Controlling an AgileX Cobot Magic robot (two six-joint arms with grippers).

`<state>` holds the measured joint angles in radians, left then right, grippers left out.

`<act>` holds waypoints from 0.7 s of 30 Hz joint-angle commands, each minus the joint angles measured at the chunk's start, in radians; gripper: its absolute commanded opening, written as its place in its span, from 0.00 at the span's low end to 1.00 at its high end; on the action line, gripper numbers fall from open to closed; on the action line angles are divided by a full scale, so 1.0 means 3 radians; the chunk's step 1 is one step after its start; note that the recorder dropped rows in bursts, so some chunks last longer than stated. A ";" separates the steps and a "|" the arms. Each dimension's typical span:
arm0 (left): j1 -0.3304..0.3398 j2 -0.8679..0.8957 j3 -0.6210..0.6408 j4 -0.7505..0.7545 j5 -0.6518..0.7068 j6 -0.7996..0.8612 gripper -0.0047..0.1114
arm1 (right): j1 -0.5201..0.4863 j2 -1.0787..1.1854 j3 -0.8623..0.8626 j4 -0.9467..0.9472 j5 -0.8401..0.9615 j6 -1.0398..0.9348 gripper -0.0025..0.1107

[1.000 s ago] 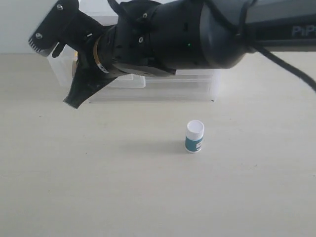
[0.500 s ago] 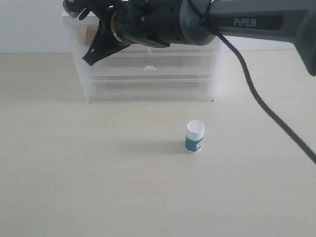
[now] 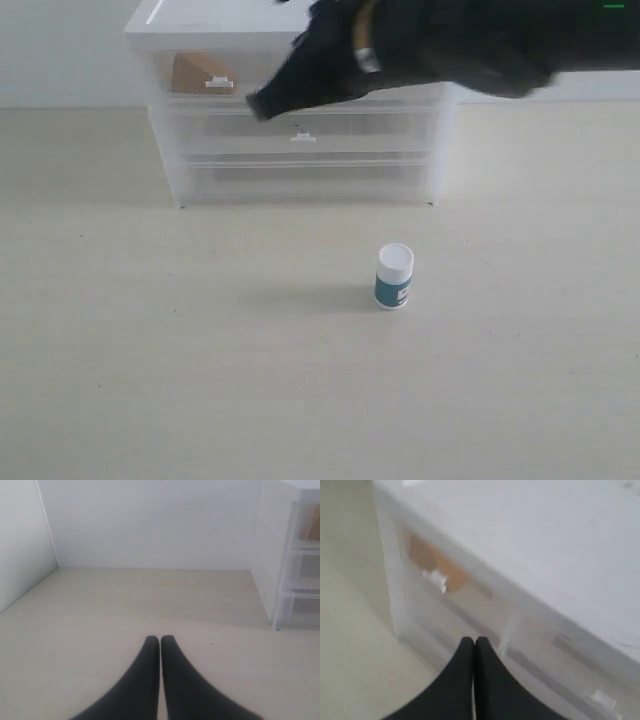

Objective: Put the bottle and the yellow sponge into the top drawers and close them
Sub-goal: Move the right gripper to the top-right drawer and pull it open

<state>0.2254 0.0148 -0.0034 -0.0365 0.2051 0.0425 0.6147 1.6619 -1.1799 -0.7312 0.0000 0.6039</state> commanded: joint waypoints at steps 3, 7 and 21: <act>-0.0008 0.0013 0.0011 -0.0023 -0.0012 -0.0030 0.07 | -0.1211 -0.0263 0.1494 0.1064 -0.3133 0.1470 0.02; -0.0008 0.0013 0.0011 -0.0023 -0.0012 -0.0030 0.07 | -0.1361 0.0129 0.1589 0.0892 -0.3379 0.2434 0.03; -0.0008 0.0013 0.0011 -0.0023 -0.0012 -0.0030 0.07 | -0.1120 0.1017 0.1033 0.0908 -0.3533 0.3477 0.48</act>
<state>0.2254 0.0148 -0.0034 -0.0365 0.2051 0.0425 0.2723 1.9315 -0.8208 -0.4645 -1.0322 1.6184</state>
